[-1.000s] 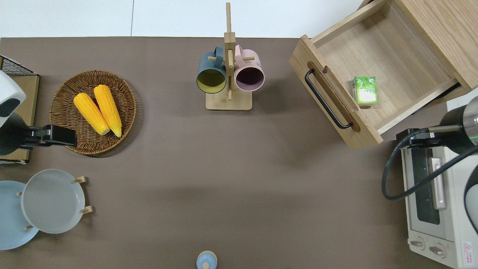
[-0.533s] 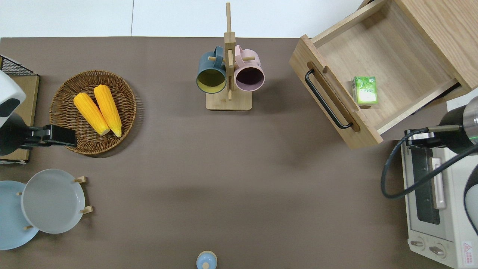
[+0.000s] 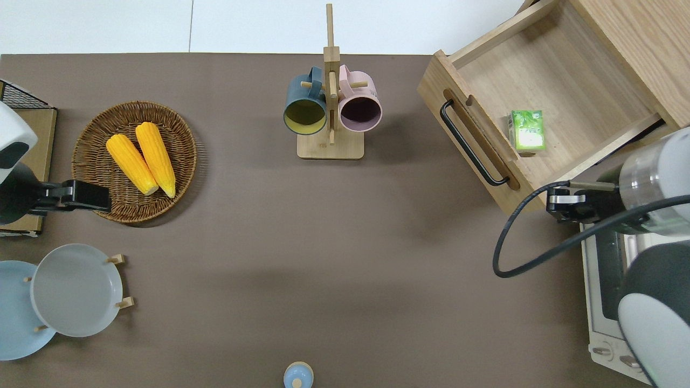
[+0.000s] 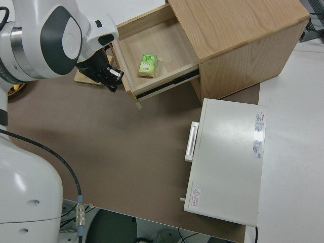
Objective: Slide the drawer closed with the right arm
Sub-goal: 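Move the right gripper up toward the open wooden drawer's front edge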
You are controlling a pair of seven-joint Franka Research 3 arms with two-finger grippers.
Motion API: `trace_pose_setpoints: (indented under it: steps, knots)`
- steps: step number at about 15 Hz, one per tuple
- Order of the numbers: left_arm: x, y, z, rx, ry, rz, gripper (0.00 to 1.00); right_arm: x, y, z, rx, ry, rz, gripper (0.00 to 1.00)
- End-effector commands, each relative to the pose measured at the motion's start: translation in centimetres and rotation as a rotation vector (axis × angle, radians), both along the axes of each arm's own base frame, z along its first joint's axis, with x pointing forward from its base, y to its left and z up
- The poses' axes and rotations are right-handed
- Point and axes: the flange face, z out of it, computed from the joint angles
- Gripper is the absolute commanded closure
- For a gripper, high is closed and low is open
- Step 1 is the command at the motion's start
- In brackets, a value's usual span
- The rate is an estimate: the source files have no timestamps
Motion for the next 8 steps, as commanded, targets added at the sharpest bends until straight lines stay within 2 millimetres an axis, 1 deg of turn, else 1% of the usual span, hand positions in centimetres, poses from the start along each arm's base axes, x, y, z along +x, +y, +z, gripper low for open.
trace_pose_setpoints:
  steps: [1, 2, 3, 5, 8]
  knots:
    - [-0.3, 0.1, 0.4, 0.013, -0.002, -0.007, 0.00, -0.8, 2.4, -0.2, 0.018, 0.003, -0.057, 1.000]
    - [-0.3, 0.0, 0.4, 0.013, -0.004, -0.010, 0.00, -0.9, 3.2, -0.3, 0.021, 0.004, -0.072, 1.000]
    - [-0.3, 0.1, 0.5, 0.013, -0.005, -0.009, 0.00, -1.0, 4.5, -0.4, 0.039, 0.001, -0.085, 1.000]
    - [-0.3, 0.0, 0.4, 0.013, -0.004, -0.010, 0.00, -1.0, 6.0, -0.5, 0.061, -0.010, -0.128, 1.000]
    - [-0.3, -0.1, 0.5, 0.013, -0.005, -0.012, 0.00, -1.0, 9.0, -1.2, 0.075, -0.022, -0.153, 1.000]
